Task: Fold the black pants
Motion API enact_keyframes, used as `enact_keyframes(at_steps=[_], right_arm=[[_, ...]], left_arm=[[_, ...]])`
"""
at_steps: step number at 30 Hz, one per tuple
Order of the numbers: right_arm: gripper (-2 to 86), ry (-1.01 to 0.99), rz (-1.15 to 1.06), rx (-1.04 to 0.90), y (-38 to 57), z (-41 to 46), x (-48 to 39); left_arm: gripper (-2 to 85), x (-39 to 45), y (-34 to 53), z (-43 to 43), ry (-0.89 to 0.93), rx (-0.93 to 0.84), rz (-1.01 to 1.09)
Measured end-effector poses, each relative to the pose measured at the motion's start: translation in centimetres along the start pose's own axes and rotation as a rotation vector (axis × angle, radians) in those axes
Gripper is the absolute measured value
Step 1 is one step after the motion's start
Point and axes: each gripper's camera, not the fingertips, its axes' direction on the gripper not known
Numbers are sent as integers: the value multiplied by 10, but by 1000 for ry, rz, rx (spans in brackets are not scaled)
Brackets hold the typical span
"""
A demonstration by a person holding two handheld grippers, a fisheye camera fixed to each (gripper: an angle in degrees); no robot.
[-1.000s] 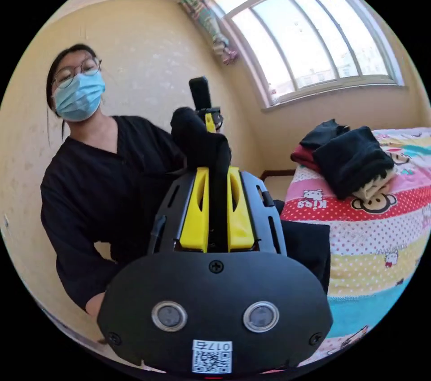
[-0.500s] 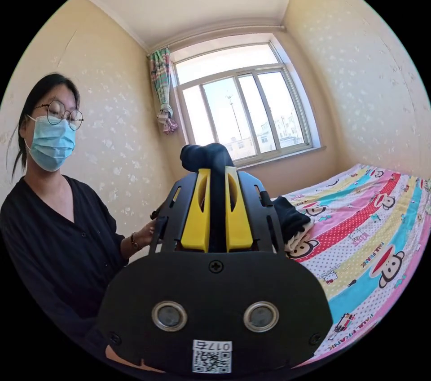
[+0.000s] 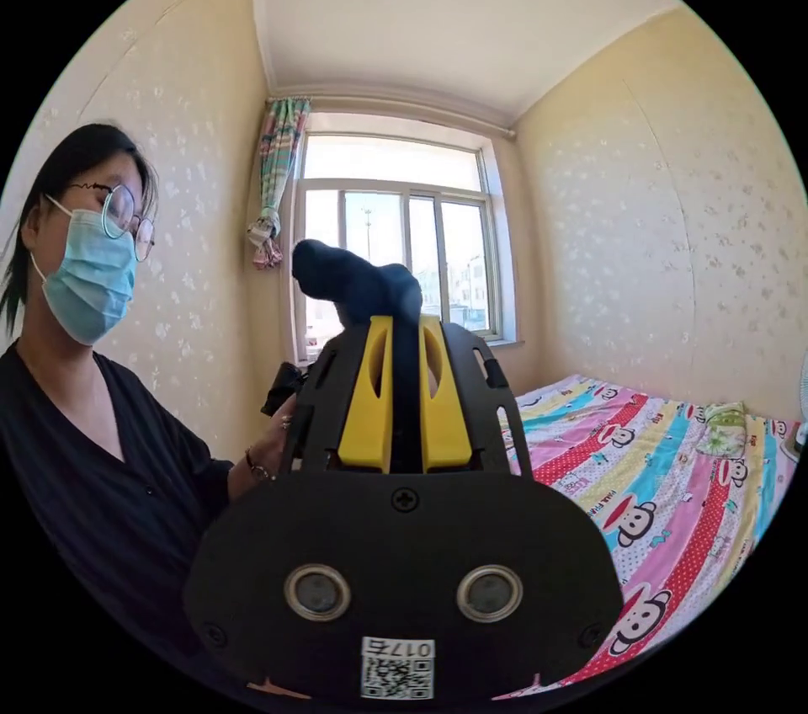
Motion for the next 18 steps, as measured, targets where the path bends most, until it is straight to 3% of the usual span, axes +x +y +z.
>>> enact_keyframes(at_steps=[4,8,13,18], right_arm=[[50,227,-171,59,-56,-46,-71],[51,328,-182,128,-115,-87,-102],[53,435,-284,96,-200,-118,-126],[54,544,-353,165,-245,-128,-162]], left_arm=[[72,117,-67,20,-11,-21,369],[74,213,-120,48,91,-183,642],[77,280,-160,84,81,-328,736],[75,342,-162,92,-1,-173,805]])
